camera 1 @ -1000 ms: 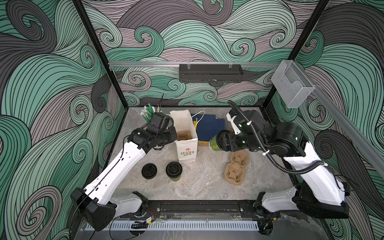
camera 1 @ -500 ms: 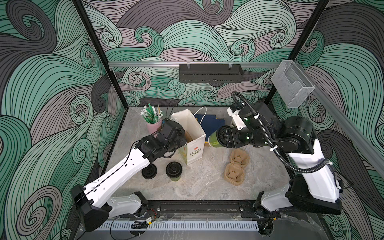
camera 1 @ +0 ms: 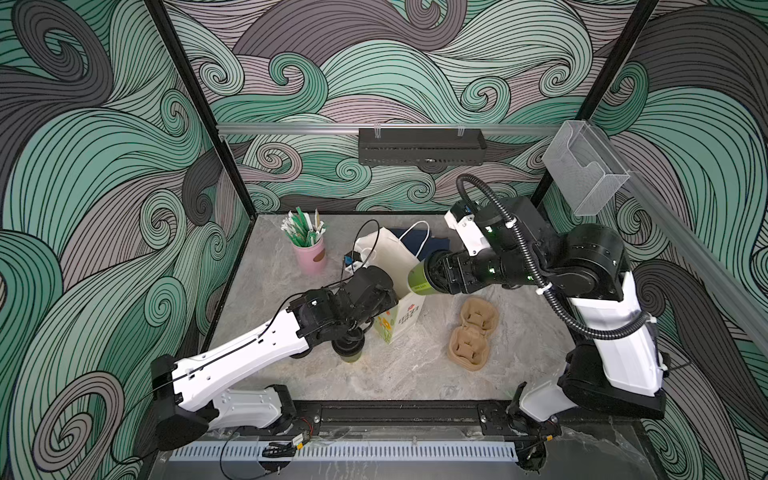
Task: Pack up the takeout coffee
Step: 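Carry the green cup over the bag with the right while the left tilts it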
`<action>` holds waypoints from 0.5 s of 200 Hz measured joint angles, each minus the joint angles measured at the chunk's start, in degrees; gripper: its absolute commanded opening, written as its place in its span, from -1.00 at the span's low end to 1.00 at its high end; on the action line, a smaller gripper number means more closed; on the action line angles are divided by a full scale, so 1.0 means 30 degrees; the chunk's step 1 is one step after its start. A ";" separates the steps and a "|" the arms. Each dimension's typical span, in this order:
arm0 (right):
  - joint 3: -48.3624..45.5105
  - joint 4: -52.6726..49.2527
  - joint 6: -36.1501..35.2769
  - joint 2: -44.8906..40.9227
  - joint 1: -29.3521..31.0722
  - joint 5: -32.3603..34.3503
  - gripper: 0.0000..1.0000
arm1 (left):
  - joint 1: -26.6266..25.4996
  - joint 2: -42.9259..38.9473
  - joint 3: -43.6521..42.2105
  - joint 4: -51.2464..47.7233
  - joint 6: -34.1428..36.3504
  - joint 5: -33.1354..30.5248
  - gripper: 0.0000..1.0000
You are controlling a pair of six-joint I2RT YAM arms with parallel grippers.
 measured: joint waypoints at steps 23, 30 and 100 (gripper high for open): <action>0.0998 -0.0015 -0.0328 0.1166 0.0000 -0.0015 0.47 | -0.0255 -0.0051 -0.0015 0.0153 -0.0350 -0.0561 -0.14; 0.1326 -0.0007 -0.0423 0.1566 0.0000 -0.0007 0.47 | -0.0306 -0.0124 -0.0073 0.0175 -0.0393 -0.0707 -0.05; 0.3657 0.0175 -0.1472 0.4969 -0.0138 0.0379 0.45 | -0.0372 -0.3133 -0.0364 -0.1472 -0.0437 -0.2608 0.40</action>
